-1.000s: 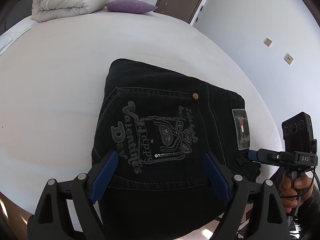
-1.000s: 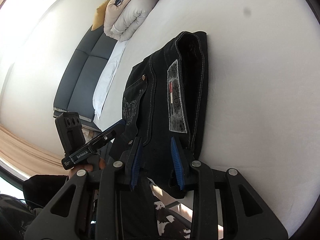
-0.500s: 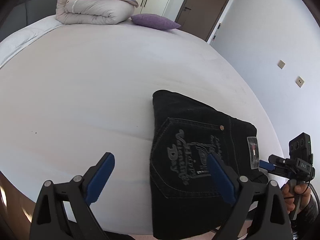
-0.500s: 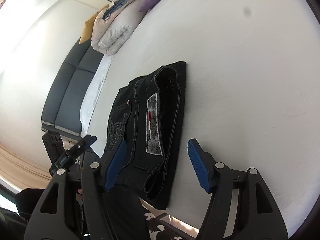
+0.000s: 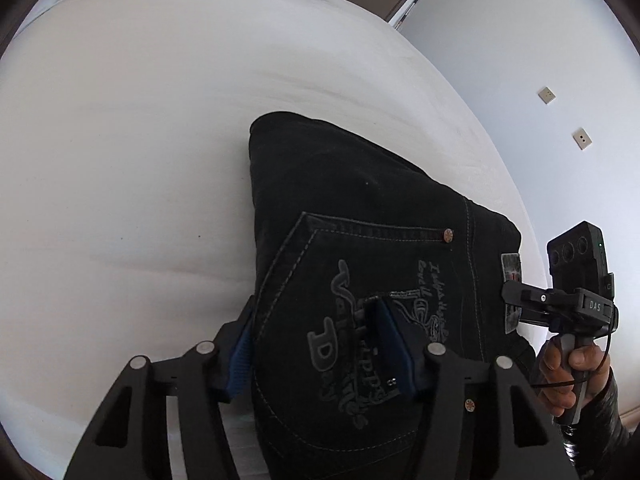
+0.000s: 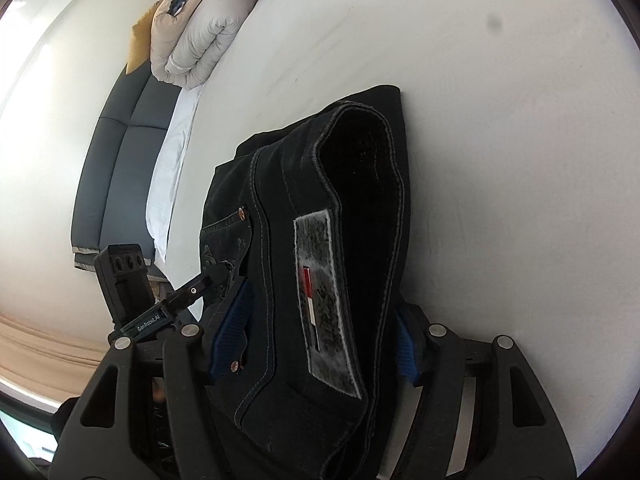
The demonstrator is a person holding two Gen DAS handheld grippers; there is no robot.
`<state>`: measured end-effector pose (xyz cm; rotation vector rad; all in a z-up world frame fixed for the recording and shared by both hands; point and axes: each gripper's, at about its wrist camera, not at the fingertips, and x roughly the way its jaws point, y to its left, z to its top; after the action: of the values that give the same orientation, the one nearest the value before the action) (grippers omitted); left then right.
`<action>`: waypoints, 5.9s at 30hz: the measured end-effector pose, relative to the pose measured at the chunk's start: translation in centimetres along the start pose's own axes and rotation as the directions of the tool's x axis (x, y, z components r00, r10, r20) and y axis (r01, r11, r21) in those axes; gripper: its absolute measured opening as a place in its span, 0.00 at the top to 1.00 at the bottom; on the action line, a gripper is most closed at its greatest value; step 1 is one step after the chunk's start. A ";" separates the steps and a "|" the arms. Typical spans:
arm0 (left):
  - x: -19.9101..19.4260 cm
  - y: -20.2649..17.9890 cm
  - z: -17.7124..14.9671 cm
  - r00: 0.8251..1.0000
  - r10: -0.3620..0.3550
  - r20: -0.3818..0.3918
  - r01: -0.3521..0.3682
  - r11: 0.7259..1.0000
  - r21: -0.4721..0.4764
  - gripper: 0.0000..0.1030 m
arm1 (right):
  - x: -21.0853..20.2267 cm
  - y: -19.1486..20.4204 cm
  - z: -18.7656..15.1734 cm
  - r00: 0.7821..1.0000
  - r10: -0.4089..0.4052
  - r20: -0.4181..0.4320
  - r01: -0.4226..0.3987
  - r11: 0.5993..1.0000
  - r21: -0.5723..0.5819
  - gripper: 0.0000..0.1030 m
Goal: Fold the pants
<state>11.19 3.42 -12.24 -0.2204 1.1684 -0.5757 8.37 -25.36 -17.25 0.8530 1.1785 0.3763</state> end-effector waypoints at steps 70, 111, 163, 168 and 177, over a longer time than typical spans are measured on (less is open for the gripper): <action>-17.7 -18.2 -6.7 0.523 0.464 0.715 -0.625 0.779 -0.048 0.00 | -28.1 20.0 -16.4 0.237 -0.114 0.965 0.719 0.689 -0.095 0.00; -8.7 -16.4 -8.7 0.789 0.450 0.419 -0.500 0.866 0.011 0.00 | -18.3 11.8 -15.0 0.550 -0.458 0.698 0.714 0.692 -0.109 0.00; -7.3 -16.1 -9.2 0.814 0.451 0.367 -0.495 0.868 0.030 0.00 | -14.2 9.2 -12.9 0.602 -0.497 0.625 0.690 0.718 -0.094 0.00; -7.0 -16.1 -9.4 0.817 0.450 0.362 -0.493 0.869 0.033 0.00 | -14.1 9.2 -13.0 0.603 -0.497 0.624 0.690 0.718 -0.095 0.00; -7.0 -16.1 -9.4 0.818 0.449 0.360 -0.493 0.869 0.034 0.00 | -14.2 9.2 -13.0 0.603 -0.497 0.624 0.690 0.718 -0.095 0.00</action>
<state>-4.26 -5.07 -3.00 0.0836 0.7981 -0.1550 -7.24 -23.88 -2.74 0.1831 0.7406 -0.2470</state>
